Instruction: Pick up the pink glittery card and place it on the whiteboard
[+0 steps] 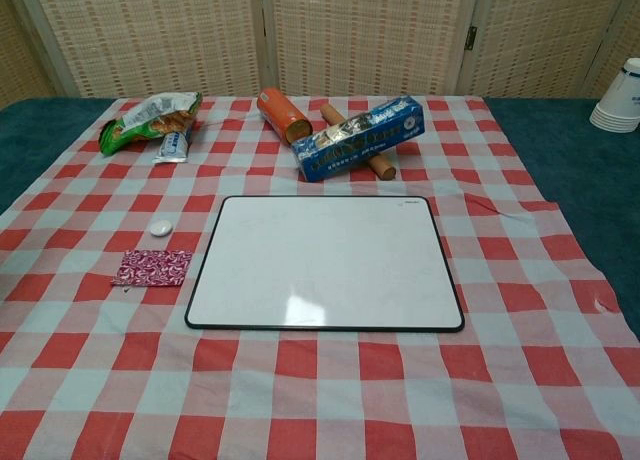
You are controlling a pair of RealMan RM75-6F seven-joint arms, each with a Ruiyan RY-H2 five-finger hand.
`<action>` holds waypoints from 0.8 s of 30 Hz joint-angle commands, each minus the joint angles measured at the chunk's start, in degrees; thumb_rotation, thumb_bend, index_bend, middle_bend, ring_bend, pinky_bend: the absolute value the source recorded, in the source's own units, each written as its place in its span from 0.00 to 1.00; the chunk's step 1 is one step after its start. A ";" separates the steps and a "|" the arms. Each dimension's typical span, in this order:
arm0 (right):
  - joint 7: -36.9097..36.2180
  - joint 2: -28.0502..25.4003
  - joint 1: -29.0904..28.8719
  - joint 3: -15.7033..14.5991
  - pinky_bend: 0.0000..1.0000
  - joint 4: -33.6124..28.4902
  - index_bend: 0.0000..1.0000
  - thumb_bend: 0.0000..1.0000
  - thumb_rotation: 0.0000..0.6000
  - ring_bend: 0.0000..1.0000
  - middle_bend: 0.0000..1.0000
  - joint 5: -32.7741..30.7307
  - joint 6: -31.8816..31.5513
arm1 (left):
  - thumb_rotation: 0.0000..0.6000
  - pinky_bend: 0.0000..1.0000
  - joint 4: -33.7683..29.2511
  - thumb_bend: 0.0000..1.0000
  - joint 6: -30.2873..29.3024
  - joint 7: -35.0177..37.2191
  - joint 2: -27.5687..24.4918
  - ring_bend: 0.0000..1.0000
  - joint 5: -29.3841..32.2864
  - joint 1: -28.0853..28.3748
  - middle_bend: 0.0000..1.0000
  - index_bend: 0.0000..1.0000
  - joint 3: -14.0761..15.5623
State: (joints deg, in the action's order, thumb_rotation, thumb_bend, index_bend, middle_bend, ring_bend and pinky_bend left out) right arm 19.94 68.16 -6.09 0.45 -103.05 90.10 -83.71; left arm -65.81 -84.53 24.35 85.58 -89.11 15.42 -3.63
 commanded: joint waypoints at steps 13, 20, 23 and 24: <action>-0.54 -0.40 -0.19 -0.08 0.00 -0.34 0.00 0.05 1.00 0.00 0.01 0.40 0.79 | 1.00 0.20 -0.14 0.20 -0.20 0.80 -0.11 0.00 0.27 -0.12 0.07 0.04 -0.19; -1.95 -1.13 -0.28 -0.15 0.00 -0.25 0.00 0.05 1.00 0.00 0.01 1.03 0.83 | 1.00 0.20 -0.37 0.20 -0.24 0.52 -0.22 0.00 0.50 -0.14 0.07 0.04 -0.38; -2.44 -1.36 -0.31 -0.23 0.00 -0.13 0.00 0.05 1.00 0.00 0.01 1.24 0.93 | 1.00 0.20 -0.73 0.20 -0.48 0.19 -0.41 0.00 0.55 -0.35 0.07 0.04 -0.36; -2.62 -1.43 -0.27 -0.34 0.00 -0.06 0.00 0.05 1.00 0.00 0.01 1.37 0.93 | 1.00 0.20 -0.85 0.20 -0.45 0.05 -0.47 0.00 0.57 -0.36 0.07 0.04 -0.35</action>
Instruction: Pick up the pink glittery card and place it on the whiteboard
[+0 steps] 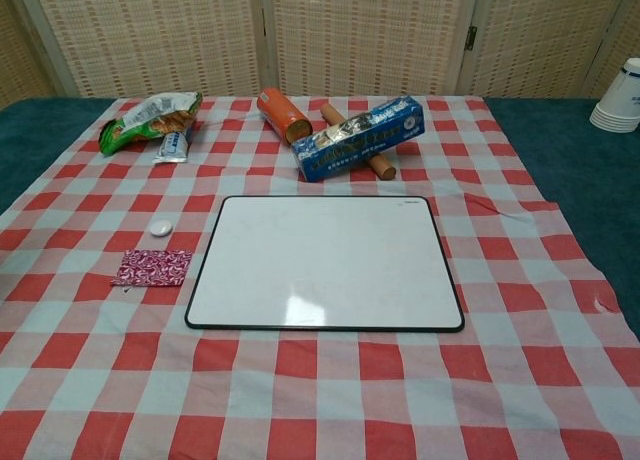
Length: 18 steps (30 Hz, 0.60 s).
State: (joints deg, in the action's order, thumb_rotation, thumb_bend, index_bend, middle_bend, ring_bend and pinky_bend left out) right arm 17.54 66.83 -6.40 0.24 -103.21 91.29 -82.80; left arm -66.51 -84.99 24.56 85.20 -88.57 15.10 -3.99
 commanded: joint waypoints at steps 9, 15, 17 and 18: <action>-1.09 -0.66 0.21 -0.38 0.00 0.10 0.00 0.05 1.00 0.00 0.01 0.55 0.05 | 1.00 0.20 -1.27 0.20 0.07 -2.62 -0.59 0.00 -0.78 0.30 0.07 0.04 0.32; -1.42 -1.34 0.00 -0.65 0.00 -0.31 0.00 0.05 1.00 0.00 0.01 0.55 0.86 | 1.00 0.24 -5.63 0.21 -0.18 -7.73 -4.05 0.00 -2.31 0.56 0.05 0.03 0.90; -1.74 -1.47 -0.08 -0.51 0.00 -0.30 0.00 0.05 1.00 0.00 0.01 0.30 1.02 | 1.00 0.31 -9.09 0.21 1.18 -11.32 -7.27 0.01 -3.43 1.20 0.02 0.01 1.71; -1.84 -1.46 -0.15 -0.41 0.00 -0.25 0.00 0.05 1.00 0.00 0.01 0.15 1.12 | 1.00 0.33 -10.75 0.21 1.48 -13.10 -8.62 0.02 -3.89 1.50 0.01 0.00 1.79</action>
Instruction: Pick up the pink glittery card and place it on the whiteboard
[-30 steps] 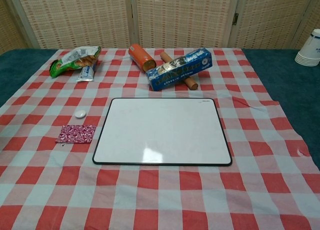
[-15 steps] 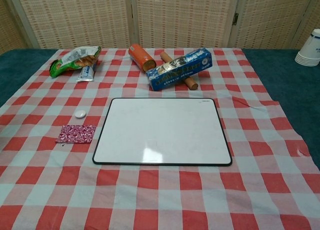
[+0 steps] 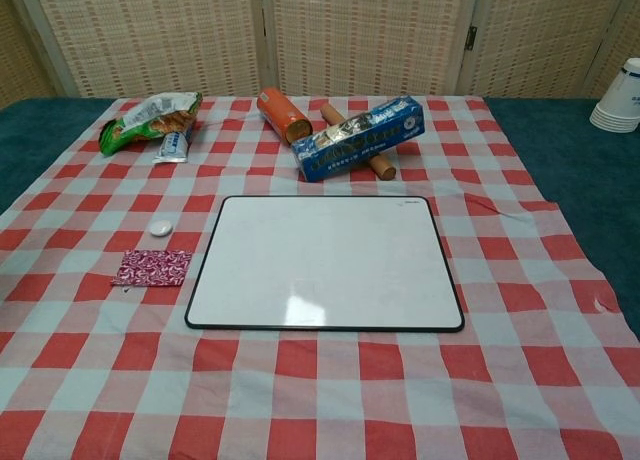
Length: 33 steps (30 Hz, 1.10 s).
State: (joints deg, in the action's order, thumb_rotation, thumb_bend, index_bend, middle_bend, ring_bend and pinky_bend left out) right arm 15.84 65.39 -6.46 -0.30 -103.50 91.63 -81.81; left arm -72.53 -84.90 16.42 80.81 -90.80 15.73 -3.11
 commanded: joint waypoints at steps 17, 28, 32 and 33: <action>-1.58 -0.72 -0.32 -0.80 0.00 -0.02 0.00 0.05 1.00 0.00 0.01 1.90 0.42 | 1.00 0.81 -30.84 0.20 23.77 -42.22 -12.52 0.81 6.94 11.32 0.70 0.09 -0.72; -4.08 -1.65 -0.67 -0.62 0.00 0.37 0.00 0.05 1.00 0.00 0.01 1.69 0.91 | 1.00 0.97 -32.54 0.21 28.69 -50.50 -9.14 0.99 24.27 15.79 0.96 0.31 -3.90; -4.18 -1.70 -0.85 -0.62 0.00 0.41 0.00 0.05 1.00 0.00 0.01 1.58 1.30 | 1.00 0.97 -32.32 0.21 27.87 -50.93 -6.46 0.99 27.50 16.55 0.96 0.29 -3.88; -4.22 -1.73 -0.89 -0.58 0.00 0.40 0.00 0.05 1.00 0.00 0.01 1.46 1.38 | 1.00 0.97 -31.84 0.21 27.50 -51.03 -5.65 0.99 27.31 16.64 0.96 0.29 -3.67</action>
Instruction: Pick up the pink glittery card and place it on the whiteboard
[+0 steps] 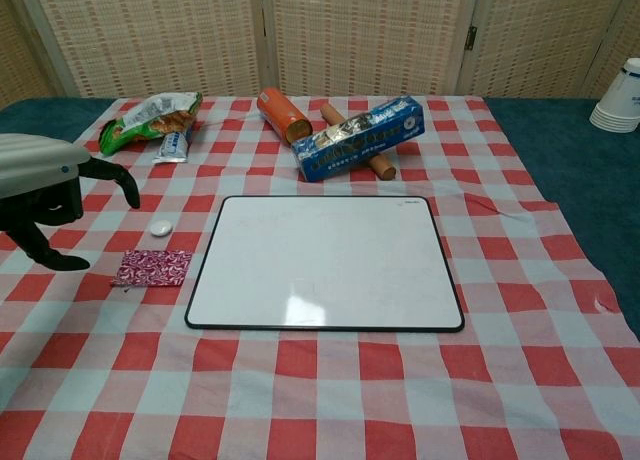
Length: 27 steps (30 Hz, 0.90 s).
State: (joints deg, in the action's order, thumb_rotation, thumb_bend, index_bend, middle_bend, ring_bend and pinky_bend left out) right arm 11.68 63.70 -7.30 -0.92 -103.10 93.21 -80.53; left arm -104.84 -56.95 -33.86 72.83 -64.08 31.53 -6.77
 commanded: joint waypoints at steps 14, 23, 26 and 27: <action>-0.89 -0.38 -0.28 0.37 0.00 0.00 0.00 0.05 1.00 0.00 0.01 -0.84 0.43 | 1.00 0.98 4.54 0.28 0.25 -5.66 9.11 1.00 16.93 5.70 0.96 0.27 -1.45; -1.46 -0.61 -0.35 0.34 0.00 0.12 0.00 0.05 1.00 0.00 0.01 -0.84 0.50 | 1.00 0.98 5.60 0.26 -0.81 -8.41 10.34 1.00 24.84 8.90 0.97 0.25 -0.89; -1.53 -0.60 -0.39 0.34 0.00 0.19 0.00 0.05 1.00 0.00 0.01 -0.88 0.59 | 1.00 0.98 5.77 0.26 -0.95 -8.76 10.43 1.00 26.98 9.75 0.97 0.25 -0.89; -1.55 -0.62 -0.44 0.37 0.00 0.18 0.00 0.05 1.00 0.00 0.01 -0.95 0.66 | 1.00 0.98 5.66 0.26 -1.18 -8.89 10.43 1.00 27.91 10.10 0.97 0.25 -0.96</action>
State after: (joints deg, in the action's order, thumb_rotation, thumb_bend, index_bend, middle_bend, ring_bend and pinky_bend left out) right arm 10.13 63.09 -7.73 -0.55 -102.92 92.25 -79.87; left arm -99.25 -57.89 -42.46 83.15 -37.12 41.06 -7.70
